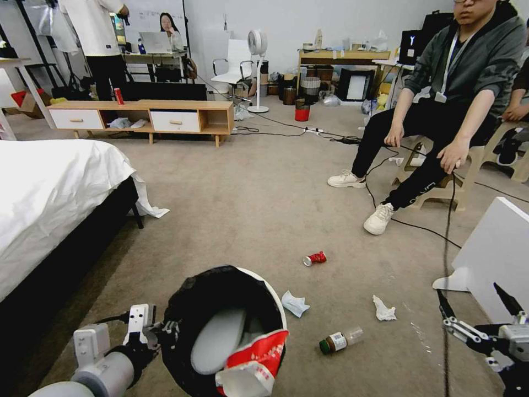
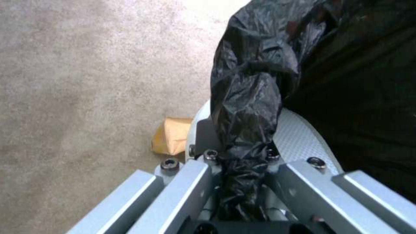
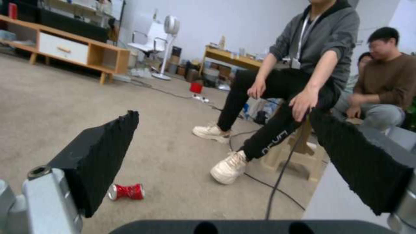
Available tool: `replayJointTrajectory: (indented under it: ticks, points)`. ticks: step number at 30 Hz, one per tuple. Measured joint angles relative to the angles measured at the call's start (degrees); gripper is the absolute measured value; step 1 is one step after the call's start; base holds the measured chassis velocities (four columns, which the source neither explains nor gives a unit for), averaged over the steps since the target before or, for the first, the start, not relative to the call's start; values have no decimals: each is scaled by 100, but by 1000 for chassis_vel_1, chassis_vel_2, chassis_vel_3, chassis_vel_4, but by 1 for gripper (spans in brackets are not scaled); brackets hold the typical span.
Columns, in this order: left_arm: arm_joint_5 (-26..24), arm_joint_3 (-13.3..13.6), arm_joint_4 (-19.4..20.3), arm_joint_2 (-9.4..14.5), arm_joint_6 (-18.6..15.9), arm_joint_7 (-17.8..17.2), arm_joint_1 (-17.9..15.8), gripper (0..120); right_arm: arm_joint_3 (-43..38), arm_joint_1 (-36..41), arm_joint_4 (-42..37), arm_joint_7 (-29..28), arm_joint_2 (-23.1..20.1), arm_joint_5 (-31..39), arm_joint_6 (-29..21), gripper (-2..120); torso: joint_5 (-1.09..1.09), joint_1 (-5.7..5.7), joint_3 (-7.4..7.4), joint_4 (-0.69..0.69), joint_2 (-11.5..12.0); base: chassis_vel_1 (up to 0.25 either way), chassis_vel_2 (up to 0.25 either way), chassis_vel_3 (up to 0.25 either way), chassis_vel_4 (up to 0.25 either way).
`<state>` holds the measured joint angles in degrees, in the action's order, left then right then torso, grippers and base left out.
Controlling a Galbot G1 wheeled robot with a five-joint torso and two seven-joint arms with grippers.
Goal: Pick up the trash bin and place the garbage on the floor into it.
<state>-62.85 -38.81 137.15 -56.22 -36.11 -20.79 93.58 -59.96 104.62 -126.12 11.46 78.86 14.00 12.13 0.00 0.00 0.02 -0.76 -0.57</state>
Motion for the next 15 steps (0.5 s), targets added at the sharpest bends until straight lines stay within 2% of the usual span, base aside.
replayJointTrajectory:
  ticks: [5, 15]
  points:
    - [-26, 55, -9, -16, -28, -96, 14, 1, 6, 0, 52, -1, 102, -28, 0, 100, 0, 0, 0, 0, 0, 0, 0, 0, 0]
    - [-278, 105, 21, 148, -256, -374, 53, 1, 179, 90, 393, 73, 351, -317, 172, 100, 0, 0, 0, 0, 0, 0, 0, 0, 0]
